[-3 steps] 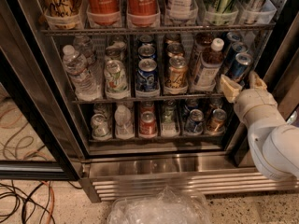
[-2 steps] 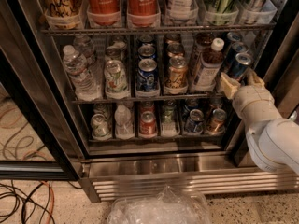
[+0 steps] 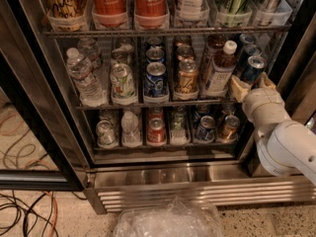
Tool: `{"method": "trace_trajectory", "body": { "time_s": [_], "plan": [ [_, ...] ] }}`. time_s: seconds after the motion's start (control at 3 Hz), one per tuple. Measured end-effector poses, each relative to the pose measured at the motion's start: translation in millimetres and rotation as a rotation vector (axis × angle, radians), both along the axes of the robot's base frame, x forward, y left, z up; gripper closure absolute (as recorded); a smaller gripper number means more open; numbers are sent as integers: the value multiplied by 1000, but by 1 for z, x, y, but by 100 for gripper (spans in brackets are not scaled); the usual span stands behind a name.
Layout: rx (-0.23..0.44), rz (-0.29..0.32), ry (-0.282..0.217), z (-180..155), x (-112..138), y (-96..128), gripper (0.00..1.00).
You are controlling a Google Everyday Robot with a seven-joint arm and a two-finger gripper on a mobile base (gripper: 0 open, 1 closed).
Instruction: Pick redbull can from middle shelf of fridge
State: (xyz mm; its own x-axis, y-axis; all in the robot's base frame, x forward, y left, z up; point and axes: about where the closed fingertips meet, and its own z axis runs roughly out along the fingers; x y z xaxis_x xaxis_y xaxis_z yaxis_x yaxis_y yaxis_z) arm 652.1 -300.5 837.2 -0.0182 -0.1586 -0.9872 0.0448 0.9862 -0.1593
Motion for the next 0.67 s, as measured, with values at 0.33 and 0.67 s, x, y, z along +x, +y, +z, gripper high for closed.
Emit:
{"method": "trace_trajectory", "body": {
  "time_s": [0.33, 0.67],
  "plan": [
    [0, 0, 0, 0, 0, 3, 41],
    [0, 0, 0, 0, 0, 3, 59]
  ]
}}
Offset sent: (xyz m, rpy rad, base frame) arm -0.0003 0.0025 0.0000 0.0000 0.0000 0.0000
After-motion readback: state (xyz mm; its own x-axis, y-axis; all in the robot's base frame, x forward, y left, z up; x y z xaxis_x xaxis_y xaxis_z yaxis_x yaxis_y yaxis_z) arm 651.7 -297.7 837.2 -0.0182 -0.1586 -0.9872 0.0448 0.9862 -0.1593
